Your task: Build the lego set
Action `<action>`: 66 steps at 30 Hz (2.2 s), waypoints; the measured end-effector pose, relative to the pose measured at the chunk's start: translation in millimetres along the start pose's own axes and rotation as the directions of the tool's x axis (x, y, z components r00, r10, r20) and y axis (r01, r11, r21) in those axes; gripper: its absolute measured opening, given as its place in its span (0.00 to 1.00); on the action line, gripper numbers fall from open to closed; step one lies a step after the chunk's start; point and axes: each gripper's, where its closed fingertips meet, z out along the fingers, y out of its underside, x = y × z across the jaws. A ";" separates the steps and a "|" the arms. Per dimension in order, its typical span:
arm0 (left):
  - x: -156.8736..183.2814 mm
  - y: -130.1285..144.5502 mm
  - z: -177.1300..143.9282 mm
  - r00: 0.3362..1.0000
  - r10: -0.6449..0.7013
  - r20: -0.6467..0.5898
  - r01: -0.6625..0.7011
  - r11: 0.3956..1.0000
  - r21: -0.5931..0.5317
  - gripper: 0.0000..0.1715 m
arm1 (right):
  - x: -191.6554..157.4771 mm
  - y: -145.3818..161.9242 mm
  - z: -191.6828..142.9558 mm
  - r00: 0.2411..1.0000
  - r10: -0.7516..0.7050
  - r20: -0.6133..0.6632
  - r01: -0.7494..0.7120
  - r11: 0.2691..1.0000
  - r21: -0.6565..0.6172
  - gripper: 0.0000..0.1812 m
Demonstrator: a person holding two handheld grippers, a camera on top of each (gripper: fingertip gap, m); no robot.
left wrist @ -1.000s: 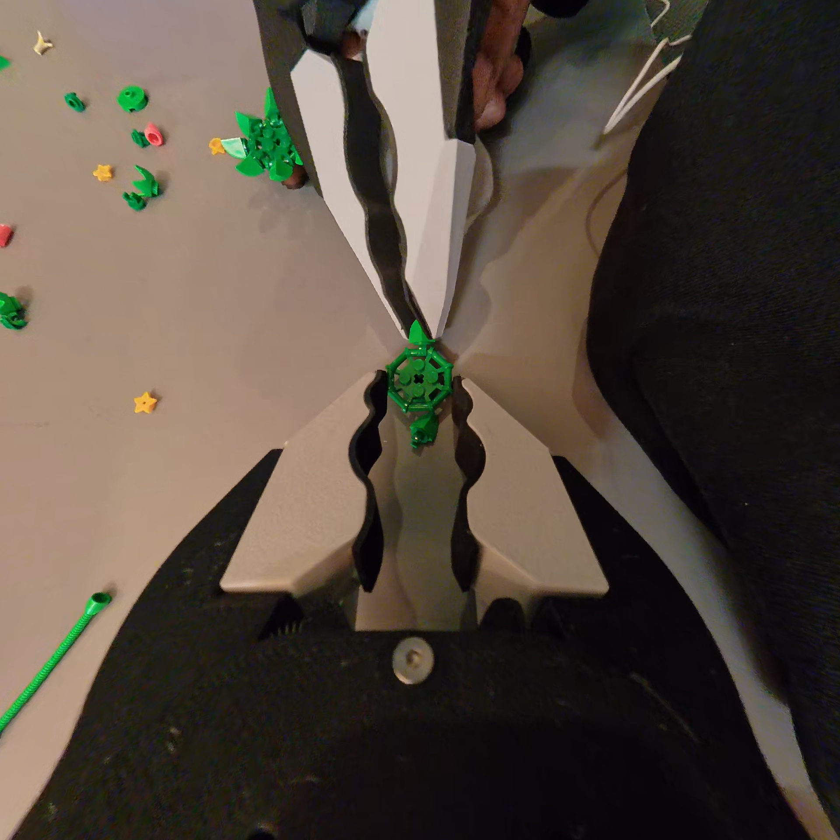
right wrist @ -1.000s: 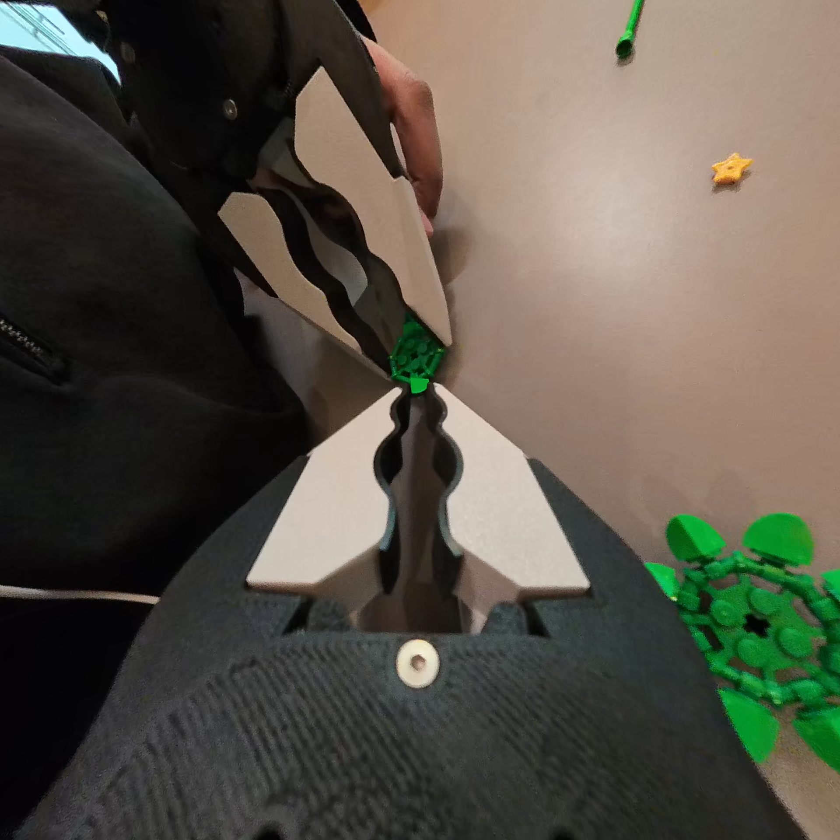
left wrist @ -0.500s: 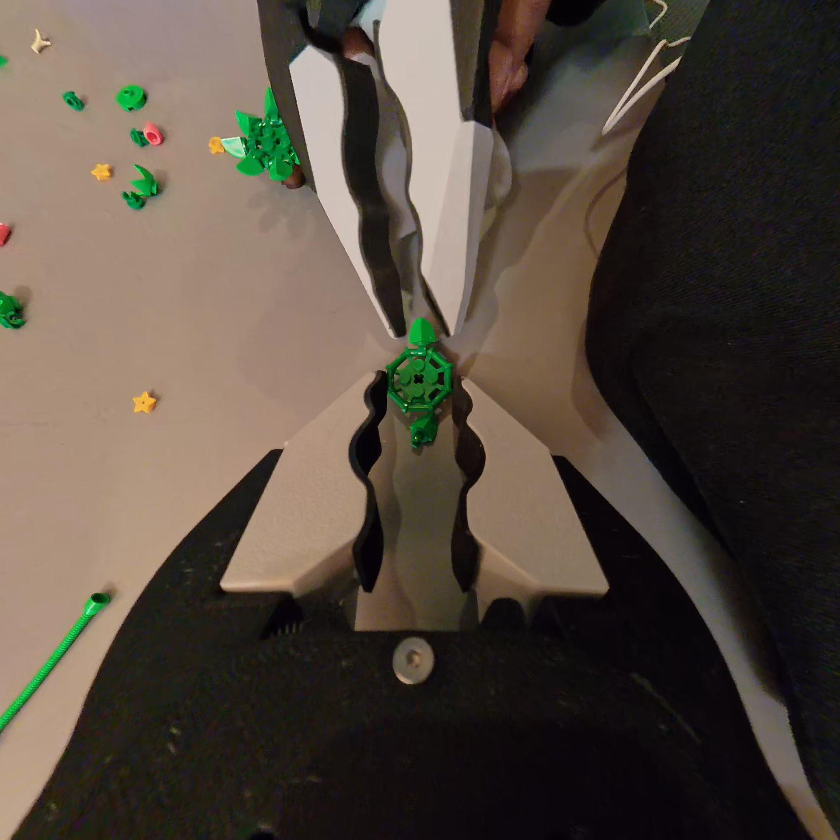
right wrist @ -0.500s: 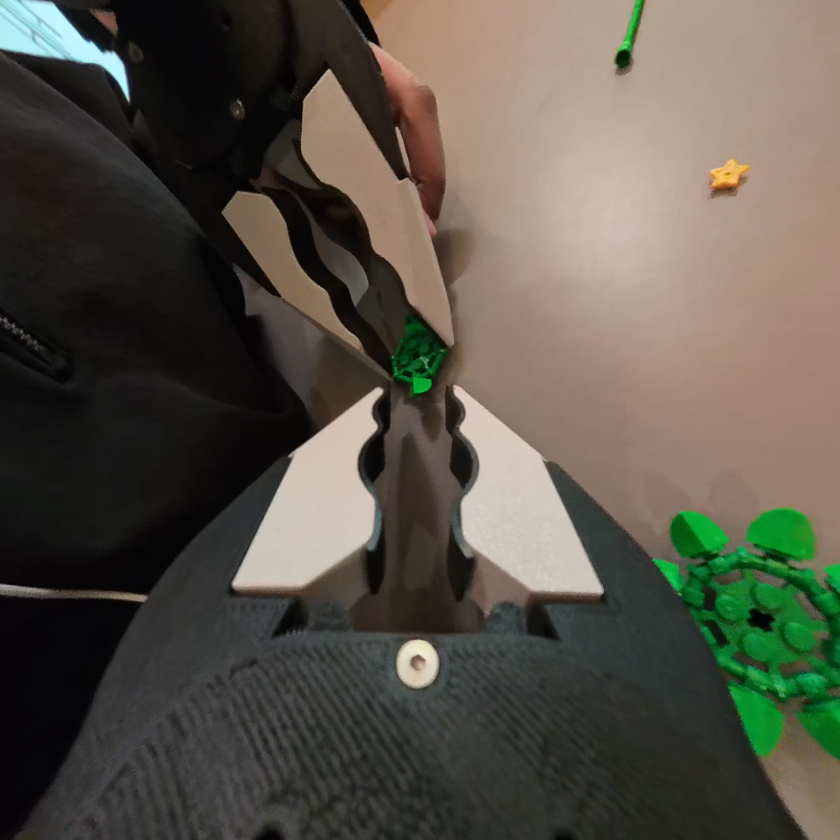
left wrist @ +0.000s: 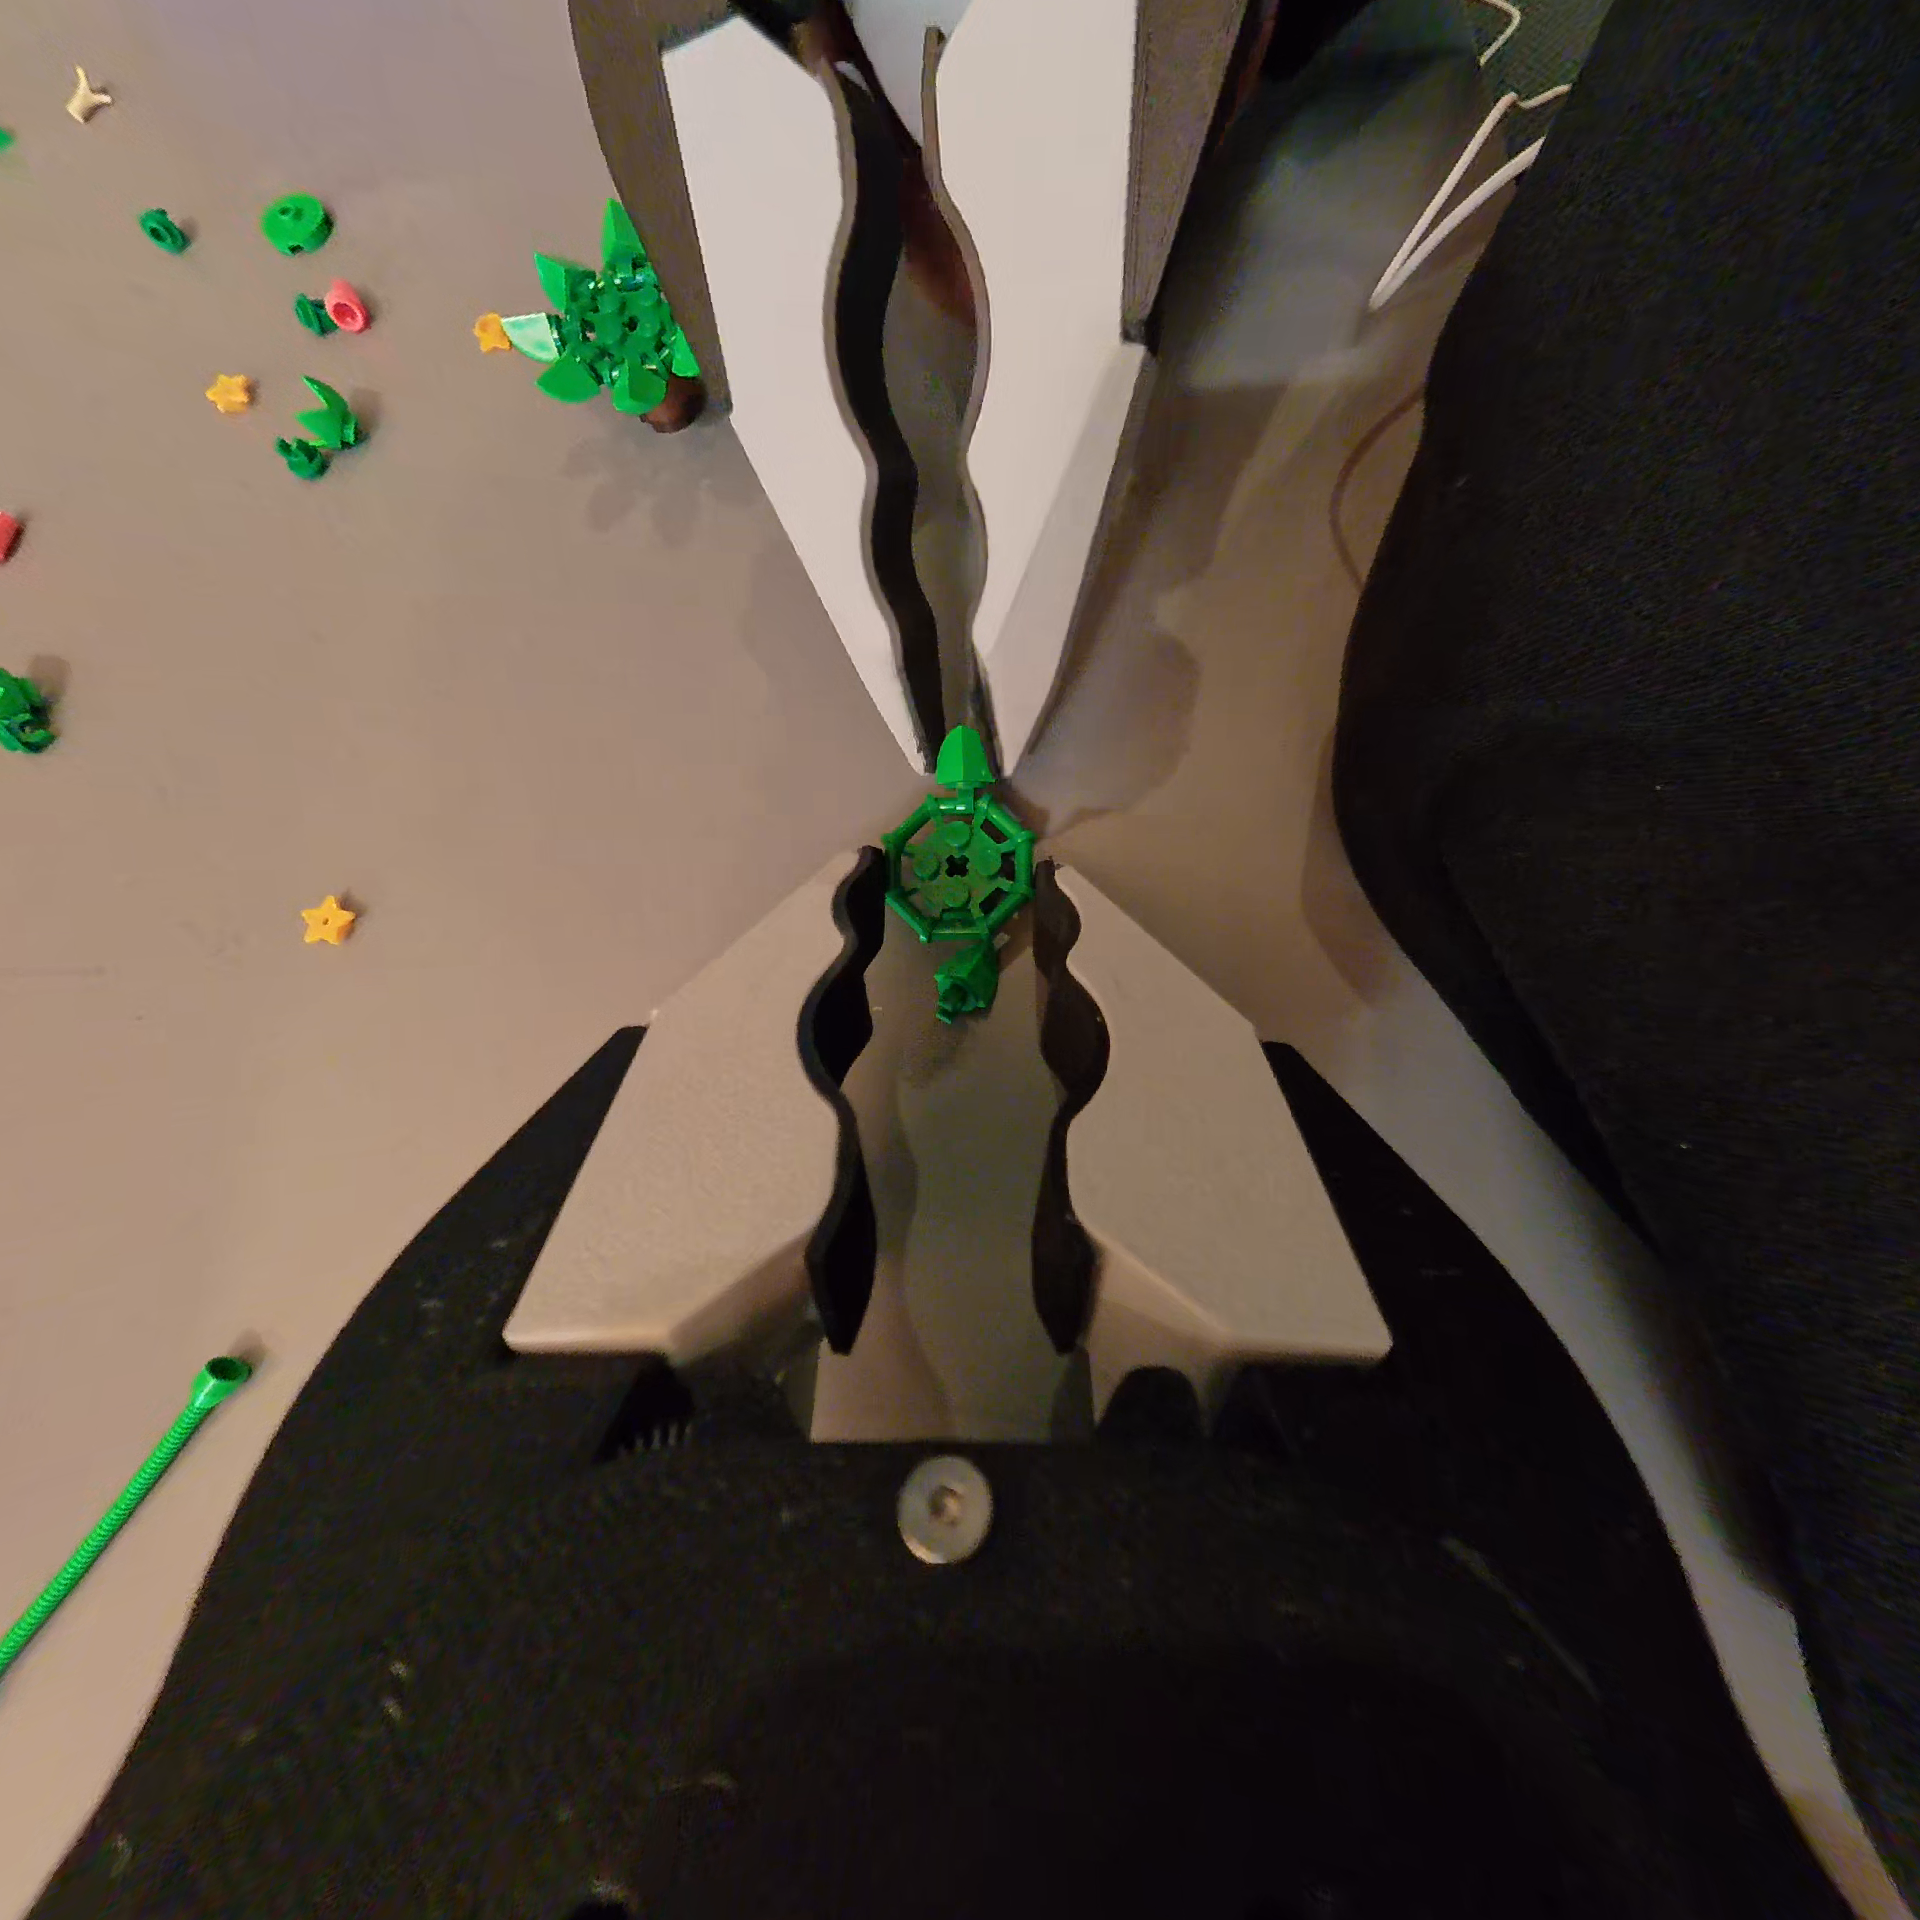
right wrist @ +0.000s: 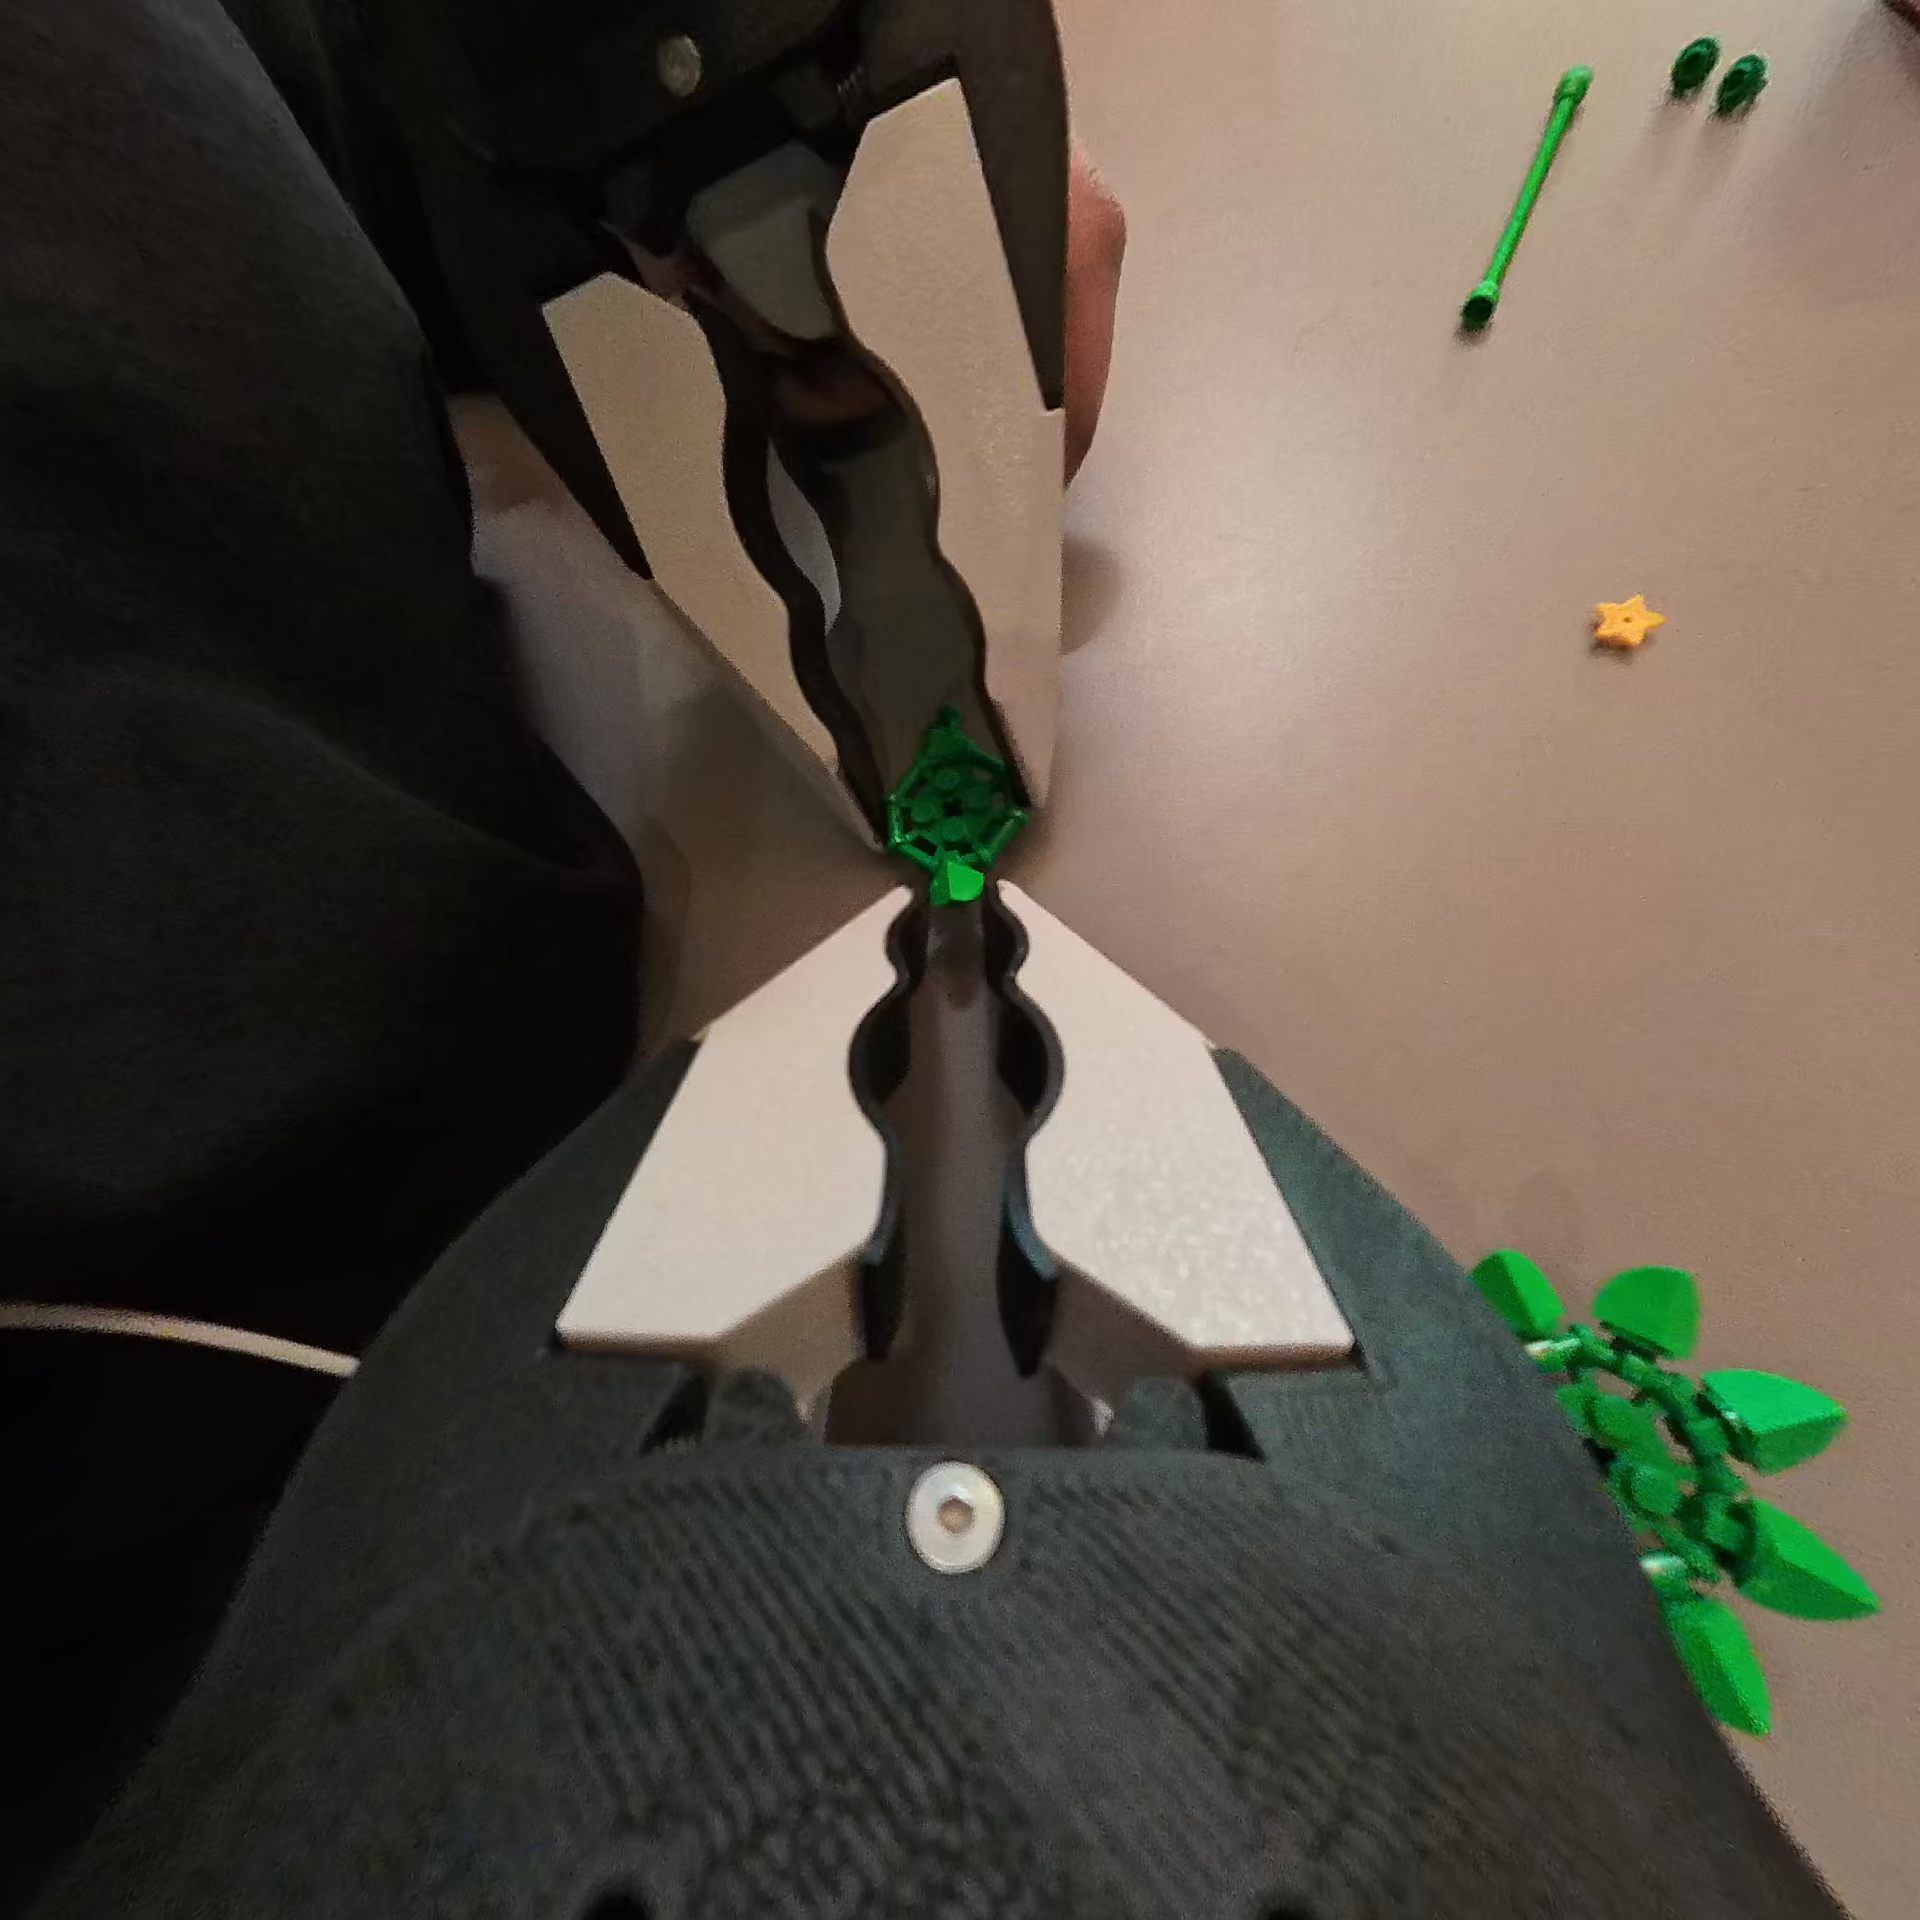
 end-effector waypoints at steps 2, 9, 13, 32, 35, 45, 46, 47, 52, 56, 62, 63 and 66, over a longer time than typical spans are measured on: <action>0.0 -0.1 -0.1 1.000 0.000 0.000 0.000 1.000 0.000 0.16 | -0.1 0.1 0.1 1.000 -0.021 -0.005 0.021 1.000 -0.002 0.05; 0.2 0.0 0.0 1.000 0.001 0.000 -0.001 1.000 0.000 0.16 | -0.1 0.2 0.0 0.999 -0.046 -0.007 0.046 0.999 -0.006 0.04; 0.1 0.1 0.1 1.000 0.000 -0.001 0.000 1.000 -0.001 0.16 | 0.0 0.2 0.1 1.000 0.001 0.001 -0.001 1.000 -0.002 0.04; 0.2 0.4 0.4 1.000 0.003 0.004 -0.003 1.000 -0.003 0.16 | 1.0 0.0 0.2 0.993 0.112 -0.028 -0.111 0.994 0.022 0.04; 0.1 0.4 0.4 1.000 0.003 0.005 -0.003 1.000 -0.004 0.16 | 1.2 0.0 0.2 0.993 0.117 -0.033 -0.116 0.993 0.024 0.04; -0.2 0.6 0.5 1.000 -0.002 0.004 0.002 1.000 -0.005 0.16 | 2.4 -0.5 0.6 0.990 0.137 -0.034 -0.136 0.990 0.029 0.04; -0.2 0.6 0.5 1.000 -0.003 0.003 0.003 1.000 -0.005 0.16 | 2.5 -0.4 0.6 0.990 0.137 -0.035 -0.136 0.990 0.030 0.04; -0.3 0.6 0.5 1.000 -0.003 0.003 0.003 1.000 -0.005 0.16 | 2.8 -0.5 0.6 0.990 0.137 -0.037 -0.136 0.990 0.030 0.04; -0.2 0.7 0.7 1.000 0.003 0.008 -0.003 1.000 -0.007 0.16 | 3.6 0.5 1.3 0.989 0.145 -0.037 -0.144 0.989 0.023 0.04; -0.3 0.7 0.7 1.000 0.007 0.012 -0.007 1.000 -0.007 0.16 | 3.8 0.5 1.4 0.989 0.145 -0.039 -0.144 0.989 0.023 0.04; -0.6 0.8 0.8 1.000 0.012 0.019 -0.012 1.000 -0.008 0.16 | 4.0 0.2 1.4 0.987 0.154 -0.038 -0.153 0.988 0.026 0.04; -0.6 0.8 0.8 1.000 0.013 0.019 -0.013 1.000 -0.008 0.16 | 4.1 0.1 1.3 0.987 0.157 -0.036 -0.156 0.987 0.027 0.04; -0.7 0.7 0.8 1.000 0.014 0.020 -0.014 1.000 -0.008 0.16 | 4.1 0.0 1.2 0.986 0.161 -0.033 -0.160 0.987 0.027 0.04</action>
